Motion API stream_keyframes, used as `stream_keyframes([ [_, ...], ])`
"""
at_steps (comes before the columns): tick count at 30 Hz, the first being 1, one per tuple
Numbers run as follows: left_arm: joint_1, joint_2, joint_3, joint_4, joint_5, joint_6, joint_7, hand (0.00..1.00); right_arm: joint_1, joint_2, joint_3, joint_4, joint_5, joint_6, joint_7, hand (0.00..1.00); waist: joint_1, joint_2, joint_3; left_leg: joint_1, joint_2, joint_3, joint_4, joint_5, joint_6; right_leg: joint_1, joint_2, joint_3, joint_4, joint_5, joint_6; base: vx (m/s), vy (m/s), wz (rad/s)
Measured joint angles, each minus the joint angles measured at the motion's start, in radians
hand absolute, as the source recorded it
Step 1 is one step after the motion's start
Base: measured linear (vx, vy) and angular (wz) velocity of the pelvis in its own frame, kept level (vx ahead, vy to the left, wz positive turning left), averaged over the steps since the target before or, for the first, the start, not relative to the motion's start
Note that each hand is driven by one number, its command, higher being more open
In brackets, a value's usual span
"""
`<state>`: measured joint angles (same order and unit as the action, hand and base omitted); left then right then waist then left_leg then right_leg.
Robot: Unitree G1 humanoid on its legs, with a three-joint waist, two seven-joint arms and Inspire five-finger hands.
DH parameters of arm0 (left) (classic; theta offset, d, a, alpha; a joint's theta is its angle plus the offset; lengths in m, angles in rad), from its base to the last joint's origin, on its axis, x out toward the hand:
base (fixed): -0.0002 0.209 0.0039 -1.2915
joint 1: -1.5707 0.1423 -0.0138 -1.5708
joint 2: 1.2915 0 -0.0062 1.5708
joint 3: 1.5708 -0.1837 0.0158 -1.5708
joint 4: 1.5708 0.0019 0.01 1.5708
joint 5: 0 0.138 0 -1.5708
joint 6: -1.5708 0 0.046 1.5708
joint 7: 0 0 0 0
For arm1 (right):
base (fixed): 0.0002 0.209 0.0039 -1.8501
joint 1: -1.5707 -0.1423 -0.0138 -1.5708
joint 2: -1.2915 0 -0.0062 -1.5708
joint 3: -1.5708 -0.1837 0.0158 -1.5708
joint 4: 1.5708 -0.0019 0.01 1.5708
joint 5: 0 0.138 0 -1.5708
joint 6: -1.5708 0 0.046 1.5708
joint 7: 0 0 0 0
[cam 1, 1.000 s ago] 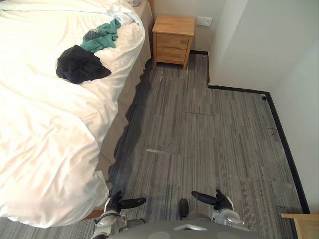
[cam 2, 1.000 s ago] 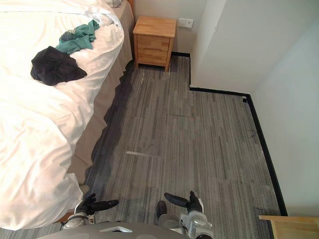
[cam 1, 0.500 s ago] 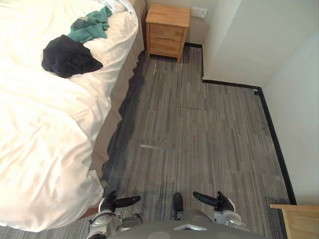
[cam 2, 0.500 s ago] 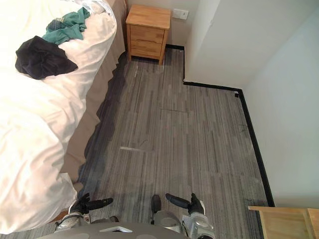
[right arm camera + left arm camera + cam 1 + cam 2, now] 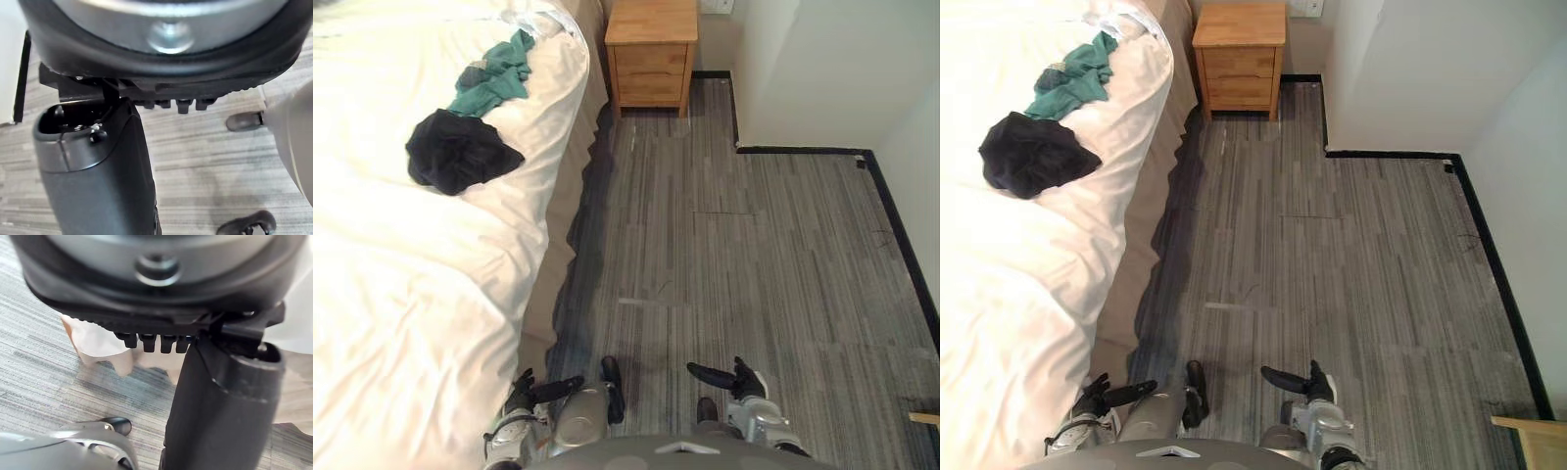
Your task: Tidy up the quilt and then pick up the clothes from the bed and put them into the laundry hamper
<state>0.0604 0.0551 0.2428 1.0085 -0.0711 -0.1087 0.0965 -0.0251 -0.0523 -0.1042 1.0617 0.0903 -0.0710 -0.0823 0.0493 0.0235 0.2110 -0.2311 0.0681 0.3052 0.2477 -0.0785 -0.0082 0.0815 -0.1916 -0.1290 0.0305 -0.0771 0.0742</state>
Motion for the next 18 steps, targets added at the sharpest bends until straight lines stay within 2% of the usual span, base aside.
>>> stream_keyframes([
  [1, 0.008, 0.006, 0.002, -0.018, -0.001, 0.001, -0.010, 1.00, 0.010, 0.020, -0.002, -0.007, -0.005, -0.002, 0.001, 1.00, 0.026, -0.018, -0.001, 0.001, 0.007, 0.027, 0.066, -0.035, 0.031, 0.008, -0.007, -0.025, 0.013, -0.005, -0.009, 0.40, 0.070, -0.38],
  [2, 0.013, 0.008, 0.003, -0.020, -0.001, 0.001, -0.012, 1.00, 0.011, 0.028, -0.003, -0.007, -0.005, -0.002, -0.002, 1.00, 0.029, -0.025, -0.002, 0.004, 0.009, 0.033, 0.088, -0.052, 0.035, 0.015, -0.010, -0.025, 0.008, -0.003, -0.007, 0.37, 0.078, -0.42],
  [3, 0.021, 0.017, 0.003, -0.019, -0.001, 0.001, -0.013, 1.00, 0.013, 0.044, -0.005, -0.007, -0.007, -0.002, -0.006, 1.00, 0.030, -0.043, -0.007, 0.021, 0.006, 0.048, 0.115, -0.074, 0.045, 0.034, -0.022, -0.026, 0.004, 0.002, 0.001, 0.27, 0.059, -0.33],
  [4, 0.028, 0.025, 0.003, -0.017, -0.001, 0.002, -0.012, 1.00, 0.017, 0.056, -0.007, -0.006, -0.008, -0.002, -0.006, 1.00, 0.030, -0.058, -0.013, 0.039, -0.004, 0.050, 0.117, -0.089, 0.045, 0.041, -0.031, -0.023, 0.017, 0.003, 0.003, 0.26, 0.063, -0.35],
  [5, 0.030, 0.033, 0.003, -0.013, -0.001, 0.003, -0.011, 1.00, 0.019, 0.059, -0.012, -0.006, -0.008, -0.002, -0.005, 1.00, 0.031, -0.061, -0.017, 0.055, -0.011, 0.048, 0.112, -0.105, 0.040, 0.038, -0.033, -0.013, 0.039, 0.002, 0.005, 0.25, 0.074, -0.50],
  [6, 0.027, 0.032, 0.003, 0.009, -0.001, 0.005, -0.011, 1.00, 0.018, 0.056, -0.022, -0.005, -0.008, -0.002, -0.001, 1.00, 0.032, -0.055, -0.022, 0.099, -0.012, 0.041, 0.074, -0.138, 0.028, 0.000, -0.031, 0.017, 0.138, -0.012, 0.026, 0.23, 0.115, -0.58],
  [7, 0.024, 0.041, -0.009, 0.026, 0.000, 0.011, -0.008, 1.00, 0.016, 0.054, -0.040, -0.006, -0.008, 0.000, 0.002, 1.00, 0.024, -0.057, -0.023, 0.138, -0.016, 0.046, 0.034, -0.156, 0.019, -0.076, -0.037, 0.053, 0.309, -0.024, 0.045, 0.21, 0.105, -0.52],
  [8, 0.024, 0.046, -0.021, 0.031, 0.001, 0.015, -0.006, 1.00, 0.016, 0.054, -0.053, -0.012, -0.008, -0.002, 0.003, 1.00, 0.017, -0.062, -0.022, 0.160, -0.017, 0.044, 0.016, -0.164, 0.024, -0.121, -0.043, 0.066, 0.416, -0.020, 0.053, 0.16, 0.082, -0.28],
  [9, 0.025, 0.061, -0.044, 0.040, 0.002, 0.023, -0.001, 1.00, 0.014, 0.052, -0.065, -0.023, -0.007, -0.003, 0.003, 1.00, 0.003, -0.075, -0.020, 0.206, -0.030, 0.044, -0.014, -0.169, 0.027, -0.191, -0.057, 0.089, 0.572, 0.015, 0.104, 0.26, 0.079, 0.04],
  [10, 0.029, 0.081, -0.073, 0.050, 0.003, 0.030, 0.006, 1.00, 0.019, 0.052, -0.073, -0.039, -0.007, -0.006, 0.002, 1.00, -0.024, -0.083, -0.020, 0.272, -0.040, 0.036, -0.045, -0.181, 0.022, -0.265, -0.080, 0.086, 0.785, 0.066, 0.100, 0.29, 0.076, 0.18],
  [11, 0.031, 0.084, -0.079, 0.052, 0.003, 0.031, 0.008, 1.00, 0.021, 0.052, -0.075, -0.039, -0.007, -0.008, 0.000, 1.00, -0.034, -0.086, -0.020, 0.291, -0.040, 0.028, -0.045, -0.188, 0.016, -0.281, -0.089, 0.067, 0.838, 0.055, 0.081, 0.41, 0.061, 0.41],
  [12, 0.025, 0.090, -0.087, 0.055, 0.003, 0.033, 0.012, 1.00, 0.027, 0.050, -0.081, -0.040, -0.007, -0.010, -0.007, 1.00, -0.047, -0.091, -0.018, 0.338, -0.038, 0.014, -0.049, -0.196, 0.023, -0.320, -0.098, 0.001, 0.928, -0.005, 0.015, 0.39, 0.000, 0.51],
  [13, 0.007, 0.087, -0.090, 0.055, 0.003, 0.038, 0.018, 1.00, 0.022, 0.039, -0.084, -0.039, -0.004, -0.006, -0.014, 1.00, -0.060, -0.084, -0.014, 0.375, -0.023, 0.001, -0.063, -0.208, 0.014, -0.365, -0.092, -0.092, 0.918, -0.087, -0.019, 0.49, -0.042, 0.47],
  [14, -0.006, 0.084, -0.092, 0.054, 0.003, 0.039, 0.023, 1.00, 0.019, 0.031, -0.082, -0.038, -0.004, -0.005, -0.012, 1.00, -0.063, -0.075, -0.009, 0.386, -0.010, -0.004, -0.068, -0.210, 0.011, -0.384, -0.072, -0.126, 0.881, -0.109, -0.035, 0.42, -0.078, 0.36],
  [15, -0.026, 0.080, -0.100, 0.053, 0.003, 0.040, 0.029, 1.00, 0.011, 0.023, -0.083, -0.042, 0.006, -0.006, -0.013, 1.00, -0.071, -0.057, 0.002, 0.402, 0.015, -0.014, -0.079, -0.211, 0.008, -0.409, -0.030, -0.174, 0.795, -0.125, -0.059, 0.44, -0.123, 0.31],
  [16, -0.052, 0.075, -0.115, 0.051, 0.003, 0.040, 0.030, 1.00, -0.004, 0.016, -0.082, -0.053, 0.015, -0.007, -0.016, 1.00, -0.090, -0.031, 0.018, 0.418, 0.050, -0.030, -0.094, -0.209, 0.004, -0.436, 0.036, -0.215, 0.626, -0.124, -0.064, 0.36, -0.131, 0.36],
  [17, -0.063, 0.073, -0.122, 0.049, 0.004, 0.040, 0.030, 1.00, -0.008, 0.015, -0.082, -0.058, 0.017, -0.009, -0.017, 1.00, -0.101, -0.023, 0.022, 0.422, 0.063, -0.039, -0.099, -0.206, -0.001, -0.446, 0.065, -0.222, 0.512, -0.103, -0.052, 0.47, -0.192, 0.46],
  [18, -0.071, 0.065, -0.130, 0.037, 0.004, 0.037, 0.029, 1.00, -0.010, 0.015, -0.080, -0.060, 0.040, -0.011, -0.019, 1.00, -0.114, -0.024, 0.022, 0.440, 0.071, -0.046, -0.120, -0.199, -0.013, -0.462, 0.096, -0.221, 0.270, -0.022, -0.033, 0.40, -0.192, 0.37],
])
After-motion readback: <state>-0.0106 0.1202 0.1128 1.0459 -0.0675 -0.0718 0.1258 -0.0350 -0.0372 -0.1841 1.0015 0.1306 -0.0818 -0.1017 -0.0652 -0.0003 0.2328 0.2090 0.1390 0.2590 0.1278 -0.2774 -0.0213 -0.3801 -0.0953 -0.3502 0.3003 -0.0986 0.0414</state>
